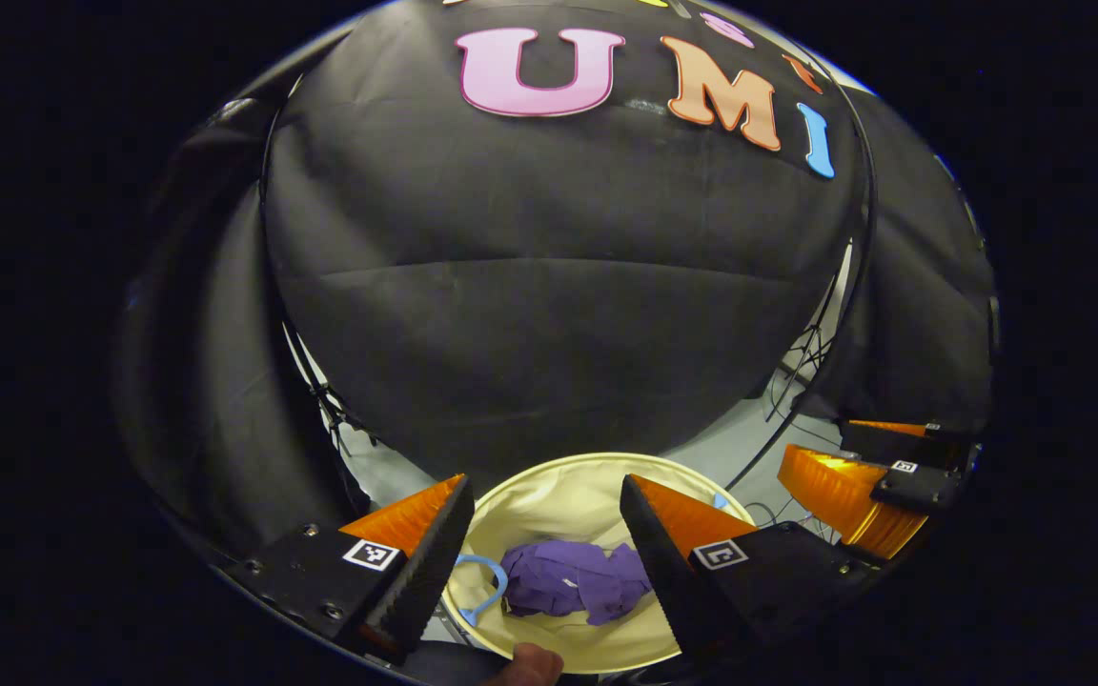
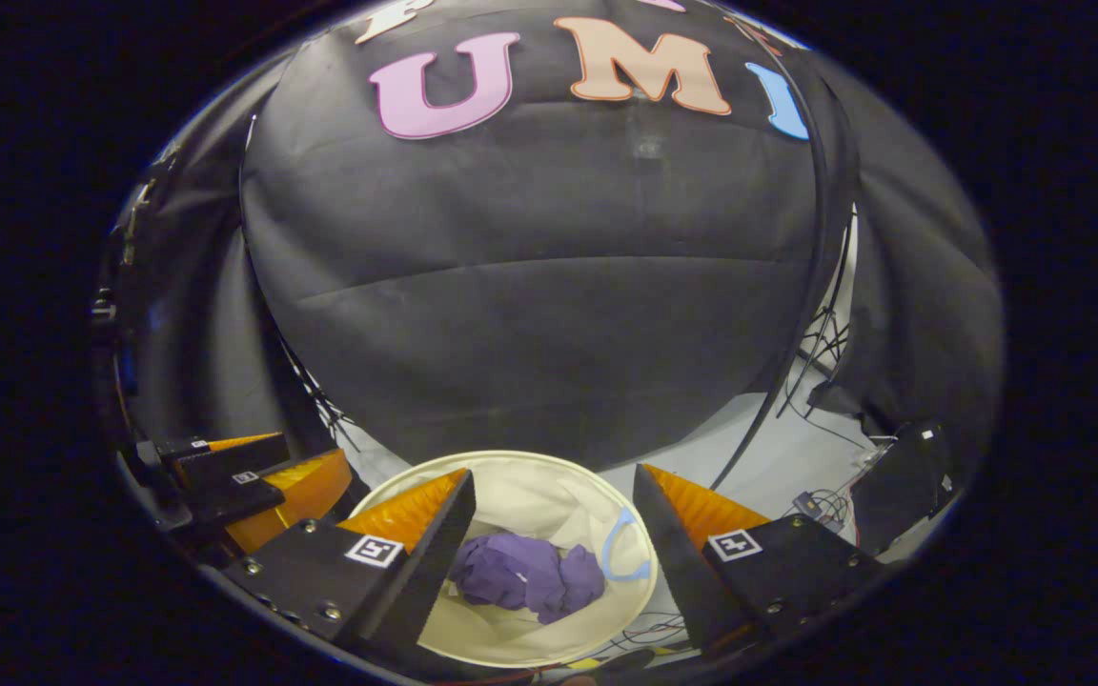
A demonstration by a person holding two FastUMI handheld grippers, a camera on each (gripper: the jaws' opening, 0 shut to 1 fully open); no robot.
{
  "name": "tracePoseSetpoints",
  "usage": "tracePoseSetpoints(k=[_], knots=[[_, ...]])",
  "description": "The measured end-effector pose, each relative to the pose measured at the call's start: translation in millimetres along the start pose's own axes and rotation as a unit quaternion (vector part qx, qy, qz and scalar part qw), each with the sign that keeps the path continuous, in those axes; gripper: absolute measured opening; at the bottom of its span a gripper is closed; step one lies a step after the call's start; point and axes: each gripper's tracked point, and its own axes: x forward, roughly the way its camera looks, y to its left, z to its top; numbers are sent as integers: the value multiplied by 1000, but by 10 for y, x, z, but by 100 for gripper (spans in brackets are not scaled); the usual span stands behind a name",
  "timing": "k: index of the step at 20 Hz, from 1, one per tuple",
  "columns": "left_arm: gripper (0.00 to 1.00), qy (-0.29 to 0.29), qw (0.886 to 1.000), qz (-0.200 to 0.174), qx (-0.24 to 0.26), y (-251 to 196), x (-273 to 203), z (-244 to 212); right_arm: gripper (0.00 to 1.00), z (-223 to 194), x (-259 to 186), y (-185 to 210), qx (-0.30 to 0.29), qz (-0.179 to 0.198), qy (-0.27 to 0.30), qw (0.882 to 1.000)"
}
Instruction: Grasp the clothes on the hanger with both hands and then place them into the laundry hamper below.
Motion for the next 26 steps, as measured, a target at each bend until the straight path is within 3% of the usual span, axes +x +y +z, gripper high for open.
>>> tracePoseSetpoints(k=[2, 5, 8, 10, 13, 14, 20, 21, 26], knots=[[96, -7, 1000, -8, 0, -56, -56, 89, 96, 50, -48, -51, 0, -6, -5, 1000], [96, -27, 1000, 0, 13, -50, -198, 247, 100, 125, -199, -45, 5, 2, -20, 1000], [96, -50, 999, -1, 18, -101, -366, 445, 96, 319, -344, -155, 8, -3, -45, 999], [95, -66, 998, -2, 19, -118, -505, 601, 100, 483, -470, -188, 5, -8, -61, 998], [96, -88, 996, -13, 6, -165, -691, 860, 96, 796, -696, -285, 4, -21, -101, 995], [96, -96, 995, -11, 4, -147, -751, 938, 100, 877, -740, -286, 6, -21, -110, 994], [93, -135, 991, -9, 17, -120, -1089, 1347, 100, 1271, -1114, -210, -5, -22, -159, 987], [98, -141, 990, -10, 18, -99, -1163, 1400, 100, 1292, -1187, -169, -7, -18, -163, 986], [93, -166, 986, -15, 18, -71, -1435, 1695, 100, 1544, -1604, -12, -16, -9, -194, 981]])
